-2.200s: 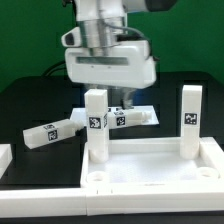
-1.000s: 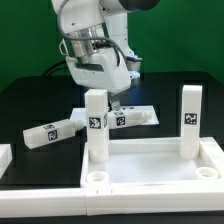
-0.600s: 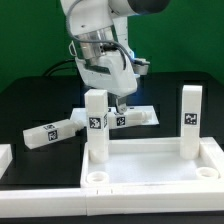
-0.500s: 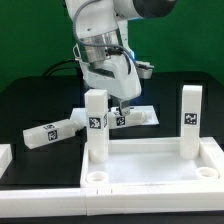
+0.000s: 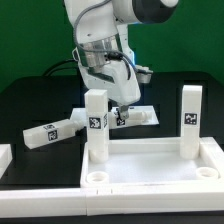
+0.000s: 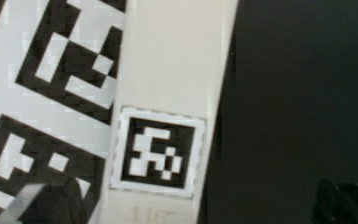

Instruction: Assemble desk

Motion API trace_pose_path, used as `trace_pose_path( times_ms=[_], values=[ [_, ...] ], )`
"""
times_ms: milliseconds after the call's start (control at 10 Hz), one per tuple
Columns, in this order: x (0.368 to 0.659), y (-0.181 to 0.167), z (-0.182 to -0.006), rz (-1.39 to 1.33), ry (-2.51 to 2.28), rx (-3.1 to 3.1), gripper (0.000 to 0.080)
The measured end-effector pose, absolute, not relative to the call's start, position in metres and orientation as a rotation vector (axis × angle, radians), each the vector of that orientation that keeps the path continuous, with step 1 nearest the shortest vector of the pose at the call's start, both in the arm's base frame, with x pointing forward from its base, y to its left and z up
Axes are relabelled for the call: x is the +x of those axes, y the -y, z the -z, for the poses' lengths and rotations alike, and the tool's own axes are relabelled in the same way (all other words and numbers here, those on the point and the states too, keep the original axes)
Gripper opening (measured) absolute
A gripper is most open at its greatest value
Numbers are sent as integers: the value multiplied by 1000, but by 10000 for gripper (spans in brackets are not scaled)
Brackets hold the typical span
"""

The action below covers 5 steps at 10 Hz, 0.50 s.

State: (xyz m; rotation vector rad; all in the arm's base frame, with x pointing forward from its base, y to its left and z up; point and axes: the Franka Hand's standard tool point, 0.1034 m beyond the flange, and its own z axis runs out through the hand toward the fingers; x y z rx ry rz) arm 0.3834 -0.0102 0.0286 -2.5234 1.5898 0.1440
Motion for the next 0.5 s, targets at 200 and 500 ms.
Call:
trace_pose_path(
  times_ms=[200,500],
  values=[
    [381,10,-28,-147,-1601,-2519,649],
    [384,14,-30,-119,-1605,-2520,649]
  ],
)
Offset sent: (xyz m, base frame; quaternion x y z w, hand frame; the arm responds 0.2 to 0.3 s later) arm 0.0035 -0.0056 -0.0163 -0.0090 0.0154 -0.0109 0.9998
